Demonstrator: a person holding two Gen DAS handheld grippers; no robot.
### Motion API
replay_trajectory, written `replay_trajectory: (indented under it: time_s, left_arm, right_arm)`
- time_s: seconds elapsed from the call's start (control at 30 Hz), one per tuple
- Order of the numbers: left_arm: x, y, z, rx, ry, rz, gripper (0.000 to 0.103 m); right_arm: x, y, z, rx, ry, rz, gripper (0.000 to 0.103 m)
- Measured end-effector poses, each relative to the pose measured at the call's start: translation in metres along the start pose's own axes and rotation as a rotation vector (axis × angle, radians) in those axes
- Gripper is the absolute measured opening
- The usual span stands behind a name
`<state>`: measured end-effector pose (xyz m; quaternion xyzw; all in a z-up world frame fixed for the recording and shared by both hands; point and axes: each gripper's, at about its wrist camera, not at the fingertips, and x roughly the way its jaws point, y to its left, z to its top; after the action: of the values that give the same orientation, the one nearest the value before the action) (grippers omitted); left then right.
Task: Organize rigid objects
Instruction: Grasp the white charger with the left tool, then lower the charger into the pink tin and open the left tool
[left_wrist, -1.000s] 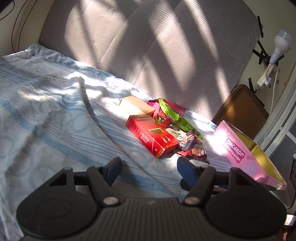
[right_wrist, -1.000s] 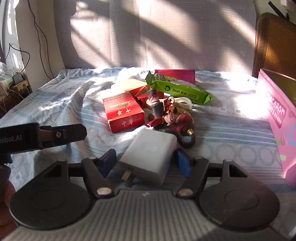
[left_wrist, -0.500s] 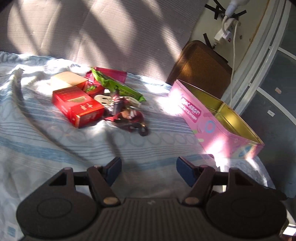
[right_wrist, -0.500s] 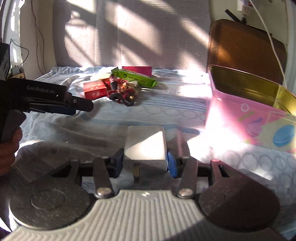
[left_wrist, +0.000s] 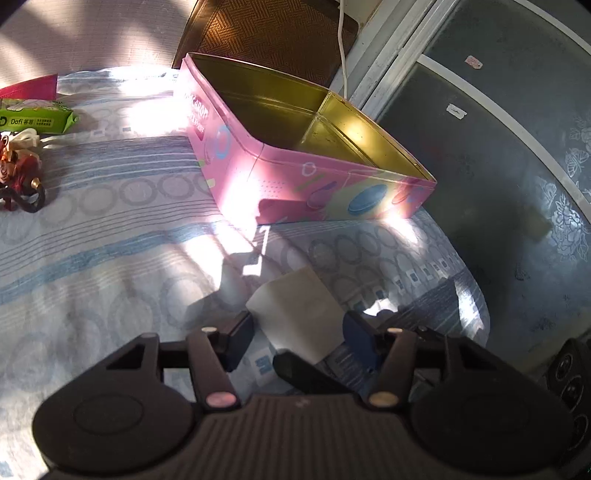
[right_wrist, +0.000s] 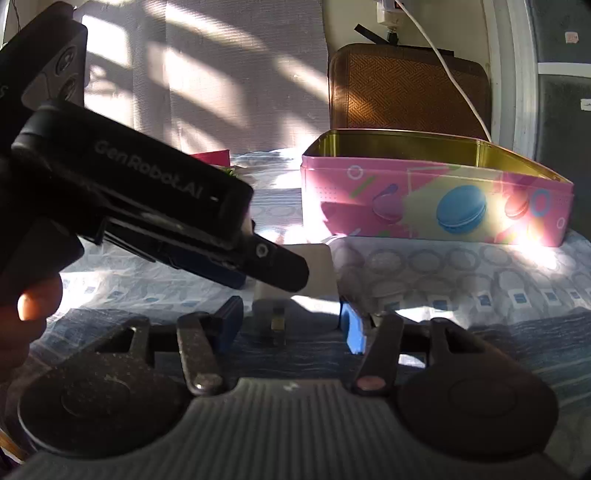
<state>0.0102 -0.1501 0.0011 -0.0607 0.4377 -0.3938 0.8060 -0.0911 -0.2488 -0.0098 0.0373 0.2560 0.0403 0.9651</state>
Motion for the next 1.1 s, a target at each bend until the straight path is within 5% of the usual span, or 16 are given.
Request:
replay_trajectory:
  time_s: [0.13,0.37,0.53,0.8,1.1]
  left_arm:
    - [-0.017,-0.015,0.02,0.049,-0.092,-0.014,0.05]
    - [-0.024,-0.051,0.09,0.166,-0.289,0.032,0.052]
    - [0.014,-0.029,0.122,0.074,-0.264,0.014,0.052]
    - [0.051,-0.002,0.128,0.029,-0.206,0.035,0.052]
    - [0.034,-0.004,0.121,0.057,-0.274,0.074,0.058]
  right_arm:
    - [-0.008,-0.011,0.018,0.062,-0.067,0.018,0.05]
    - [-0.001,-0.03,0.084,-0.013,-0.288,-0.037,0.05]
    - [0.035,-0.059,0.105,0.015,-0.238,-0.056,0.05]
    - [0.078,-0.073,0.104,0.055,-0.115,-0.059,0.05]
    - [0.084,-0.081,0.106,0.122,-0.14,-0.148,0.051]
